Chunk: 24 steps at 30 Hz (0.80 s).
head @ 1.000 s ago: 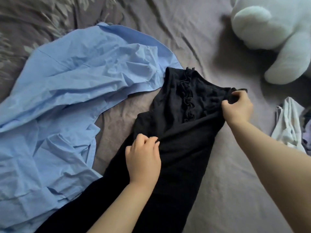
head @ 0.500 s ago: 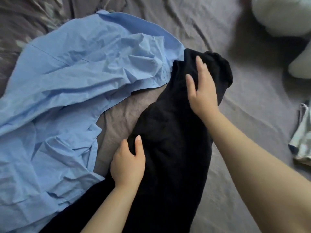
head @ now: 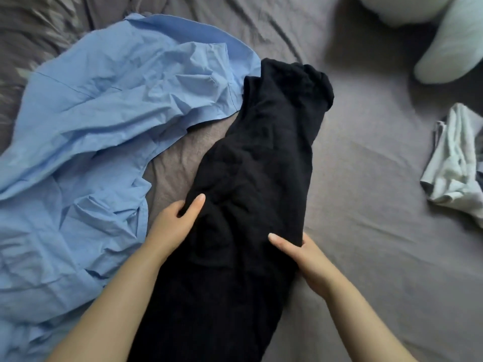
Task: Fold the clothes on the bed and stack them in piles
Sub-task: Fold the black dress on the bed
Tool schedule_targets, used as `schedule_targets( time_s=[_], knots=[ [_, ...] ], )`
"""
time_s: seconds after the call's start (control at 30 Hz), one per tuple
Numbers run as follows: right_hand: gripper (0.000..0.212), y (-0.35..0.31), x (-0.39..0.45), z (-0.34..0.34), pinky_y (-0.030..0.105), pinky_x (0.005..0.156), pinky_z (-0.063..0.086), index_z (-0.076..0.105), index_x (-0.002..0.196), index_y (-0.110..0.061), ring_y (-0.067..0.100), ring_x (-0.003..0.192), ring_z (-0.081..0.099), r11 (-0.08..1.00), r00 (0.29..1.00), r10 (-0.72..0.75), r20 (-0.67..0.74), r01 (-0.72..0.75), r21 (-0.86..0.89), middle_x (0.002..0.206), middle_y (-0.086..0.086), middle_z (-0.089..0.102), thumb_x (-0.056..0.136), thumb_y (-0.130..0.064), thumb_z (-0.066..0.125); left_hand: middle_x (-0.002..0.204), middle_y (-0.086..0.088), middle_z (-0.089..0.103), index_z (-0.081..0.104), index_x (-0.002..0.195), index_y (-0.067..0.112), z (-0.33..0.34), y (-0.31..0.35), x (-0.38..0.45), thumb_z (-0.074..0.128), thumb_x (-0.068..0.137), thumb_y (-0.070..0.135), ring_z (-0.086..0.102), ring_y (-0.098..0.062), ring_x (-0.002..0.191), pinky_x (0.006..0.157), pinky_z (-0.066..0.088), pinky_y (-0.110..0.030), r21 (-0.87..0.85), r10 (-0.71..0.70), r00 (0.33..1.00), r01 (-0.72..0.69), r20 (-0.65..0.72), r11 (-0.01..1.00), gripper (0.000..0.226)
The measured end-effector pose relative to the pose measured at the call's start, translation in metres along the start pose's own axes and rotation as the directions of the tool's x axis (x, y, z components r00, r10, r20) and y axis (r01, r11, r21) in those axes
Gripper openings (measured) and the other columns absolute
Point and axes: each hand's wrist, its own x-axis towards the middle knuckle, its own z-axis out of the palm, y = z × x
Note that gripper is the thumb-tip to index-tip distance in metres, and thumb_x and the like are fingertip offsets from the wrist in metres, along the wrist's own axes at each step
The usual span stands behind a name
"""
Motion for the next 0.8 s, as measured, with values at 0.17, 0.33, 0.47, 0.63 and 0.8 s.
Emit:
schedule_targets(
  time_s=[0.17,0.33,0.47,0.63,0.8],
  knots=[
    [0.051,0.082,-0.050,0.023,0.035,0.094,0.051,0.059,0.123,-0.007,0.023,0.108,0.066,0.949,0.973,0.194,0.125,-0.218,0.225,0.116,0.008,0.070,0.074,-0.015,0.074,0.093,0.017,0.068,0.065,0.096,0.036,-0.017,-0.053,-0.037,0.059,0.062,0.082,0.063,-0.009,0.091,0.088,0.050,-0.036,0.266,-0.047,0.997,0.029,0.062,0.964,0.057],
    [0.067,0.143,-0.094,0.070,0.038,0.095,0.051,0.064,0.117,-0.006,0.025,0.104,0.068,0.899,0.950,0.280,0.141,-0.311,0.309,0.111,0.009,0.071,0.057,-0.018,0.090,0.106,0.008,0.068,0.064,0.107,0.029,-0.025,-0.095,-0.062,0.069,0.076,0.056,0.062,-0.015,0.098,0.088,0.049,-0.033,0.413,0.002,0.994,-0.047,0.108,0.910,0.041],
    [0.070,0.165,-0.115,0.096,0.037,0.092,0.053,0.065,0.112,-0.010,0.020,0.098,0.070,0.898,0.955,0.295,0.017,-0.284,0.335,0.104,0.004,0.074,0.047,-0.021,0.088,0.117,0.002,0.064,0.057,0.121,0.023,-0.025,-0.093,-0.083,0.061,0.087,0.046,0.059,-0.020,0.107,0.088,0.048,-0.034,0.651,0.135,0.972,-0.229,0.192,0.724,0.041],
    [0.052,0.173,-0.149,0.078,0.051,0.091,0.052,0.065,0.117,-0.010,0.035,0.102,0.066,0.820,0.928,0.366,-0.071,-0.286,0.496,0.110,0.012,0.071,0.068,-0.021,0.082,0.116,0.007,0.065,0.058,0.123,0.025,-0.028,-0.097,-0.120,0.074,0.077,0.047,0.060,-0.015,0.108,0.092,0.047,-0.031,0.325,0.177,0.968,-0.228,0.179,0.918,0.053],
    [0.079,0.182,-0.197,0.026,0.043,0.093,0.047,0.061,0.124,-0.007,0.033,0.112,0.062,0.762,0.970,0.242,-0.025,-0.174,0.623,0.122,0.016,0.065,0.055,-0.031,0.089,0.098,0.015,0.072,0.065,0.105,0.028,-0.013,-0.136,-0.166,0.090,0.022,0.063,0.067,0.000,0.092,0.077,0.051,-0.016,-0.156,-0.027,0.902,0.104,0.431,0.982,0.093]
  ],
)
